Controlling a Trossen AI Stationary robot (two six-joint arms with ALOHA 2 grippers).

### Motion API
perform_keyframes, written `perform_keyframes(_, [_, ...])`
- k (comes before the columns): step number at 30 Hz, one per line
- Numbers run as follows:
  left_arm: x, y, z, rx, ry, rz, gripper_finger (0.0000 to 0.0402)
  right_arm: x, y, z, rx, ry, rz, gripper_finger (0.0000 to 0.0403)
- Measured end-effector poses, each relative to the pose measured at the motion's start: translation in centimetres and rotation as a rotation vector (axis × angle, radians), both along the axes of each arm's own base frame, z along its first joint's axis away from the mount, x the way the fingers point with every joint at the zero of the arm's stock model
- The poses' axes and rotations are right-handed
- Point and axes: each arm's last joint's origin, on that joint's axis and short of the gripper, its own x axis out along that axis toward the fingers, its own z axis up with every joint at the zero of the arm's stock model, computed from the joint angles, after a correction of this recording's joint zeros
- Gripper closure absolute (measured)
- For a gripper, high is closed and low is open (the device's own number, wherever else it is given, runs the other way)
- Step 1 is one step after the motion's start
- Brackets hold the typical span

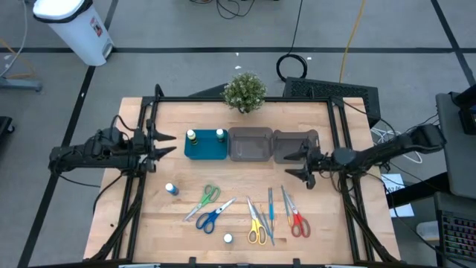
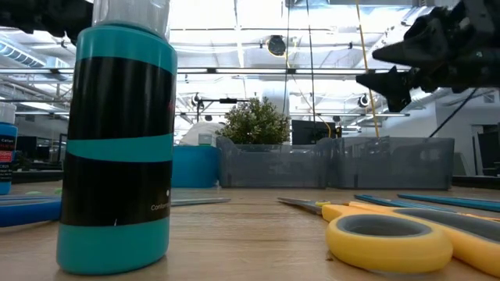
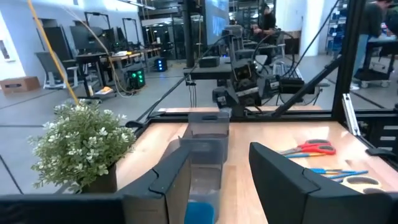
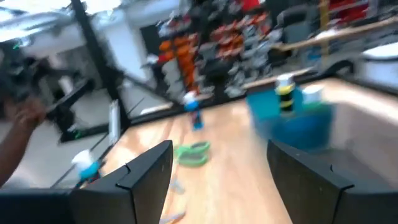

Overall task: Pick & Place Paint Supplies
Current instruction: Put the bottom blue paint bottle into the blue bin

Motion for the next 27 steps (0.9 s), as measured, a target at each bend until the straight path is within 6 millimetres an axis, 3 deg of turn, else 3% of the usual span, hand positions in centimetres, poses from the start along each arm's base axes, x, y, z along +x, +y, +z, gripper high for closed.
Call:
perform_keyframes(9, [0.0, -0.1, 0.2, -0.077, -0.025, -0.012, 0.0231, 5.2, 3.3, 0.7, -0.092, 0.046, 0.137, 0.0151])
perform_keyframes(13, [0.0, -0.1, 0.1, -0.118, -0.026, -0.013, 0.0231, 7.8, 4.1, 1.6, -0.123, -0.033, 0.131, 0.0151])
perform_keyframes(20, [0.3, -0.1, -0.8, -0.164, 0.000, -0.011, 0.0231, 11.5, 5.0, 1.2, -0.106, 0.014, 0.127, 0.0151])
perform_keyframes(27, [0.6, -0.1, -1.5, -0.204, 0.017, -0.009, 0.0231, 14.9, 8.7, 0.2, -0.185, 0.155, 0.195, 0.0130])
